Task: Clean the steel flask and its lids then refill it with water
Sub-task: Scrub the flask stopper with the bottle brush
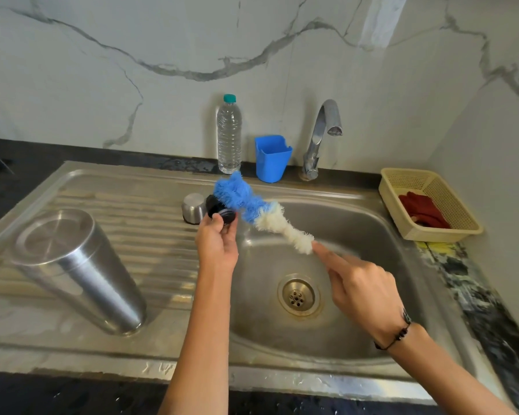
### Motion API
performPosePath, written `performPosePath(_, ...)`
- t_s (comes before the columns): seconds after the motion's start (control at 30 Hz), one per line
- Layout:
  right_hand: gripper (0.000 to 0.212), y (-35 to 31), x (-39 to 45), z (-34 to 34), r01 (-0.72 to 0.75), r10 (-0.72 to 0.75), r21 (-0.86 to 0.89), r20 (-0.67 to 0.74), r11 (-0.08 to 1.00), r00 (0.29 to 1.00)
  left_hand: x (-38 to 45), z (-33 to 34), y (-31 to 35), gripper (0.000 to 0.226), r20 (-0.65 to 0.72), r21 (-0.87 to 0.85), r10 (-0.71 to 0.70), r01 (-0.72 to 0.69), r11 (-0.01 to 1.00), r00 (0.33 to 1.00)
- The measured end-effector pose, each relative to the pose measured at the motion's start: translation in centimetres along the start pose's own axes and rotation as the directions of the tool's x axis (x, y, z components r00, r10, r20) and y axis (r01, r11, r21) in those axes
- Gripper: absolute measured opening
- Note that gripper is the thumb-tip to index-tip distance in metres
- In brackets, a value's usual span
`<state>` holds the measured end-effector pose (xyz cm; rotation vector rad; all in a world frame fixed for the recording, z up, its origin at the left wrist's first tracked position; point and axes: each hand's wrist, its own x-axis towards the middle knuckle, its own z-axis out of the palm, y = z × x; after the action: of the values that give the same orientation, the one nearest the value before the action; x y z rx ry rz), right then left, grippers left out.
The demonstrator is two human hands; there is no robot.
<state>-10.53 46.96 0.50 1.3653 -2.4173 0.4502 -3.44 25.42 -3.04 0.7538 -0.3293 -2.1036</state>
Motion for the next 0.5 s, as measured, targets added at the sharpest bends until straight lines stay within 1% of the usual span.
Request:
performPosePath(0.1, 0.046, -0.1, -0.06, -0.13, 0.032, -0.032, -0.007, -0.002, 0.999, 1.0, -0.48, 0.47, -0.61, 0.035, 0.008, 0.0, -0.004, 0.004, 1.0, 1.0)
performPosePath(0.17, 0.044, 0.31, 0.11, 0.01, -0.021, 0.021, 0.001, -0.011, 1.0, 1.0, -0.61, 0.56, -0.75, 0.033, 0.029, -0.037, -0.007, 0.008, 0.999, 1.0)
performPosePath(0.23, 0.048, 0.52, 0.06, 0.11, -0.055, 0.055, 0.023, -0.023, 0.998, 0.998, -0.61, 0.6, -0.73, 0.031, 0.068, -0.068, -0.006, 0.011, 0.998, 0.998)
performPosePath(0.3, 0.044, 0.16, -0.16, 0.12, -0.03, 0.032, 0.054, -0.032, 0.998, 0.999, -0.72, 0.65, -0.77, 0.032, 0.1, -0.038, -0.007, 0.01, 0.999, 0.995)
performPosePath(0.37, 0.048, -0.2, -0.24, 0.19, -0.007, 0.009, 0.091, -0.027, 0.996, 1.0, -0.78, 0.42, -0.77, 0.033, 0.152, -0.013, -0.027, 0.03, 0.999, 0.988)
performPosePath(0.43, 0.05, -0.02, -0.25, 0.31, -0.01, 0.013, 0.115, -0.031, 0.993, 0.999, -0.56, 0.06, -0.51, 0.027, 0.218, -0.001, -0.054, 0.056, 0.998, 0.974)
performPosePath(0.47, 0.05, 0.18, -0.32, 0.34, -0.008, 0.012, 0.12, -0.032, 0.993, 0.999, -0.67, -0.01, -0.25, 0.027, 0.241, 0.001, -0.063, 0.065, 0.998, 0.968)
performPosePath(0.5, 0.05, 0.39, -0.48, 0.42, 0.003, 0.0, 0.123, -0.031, 0.992, 1.0, -0.64, -0.1, -0.02, 0.032, 0.248, 0.011, -0.067, 0.066, 0.998, 0.966)
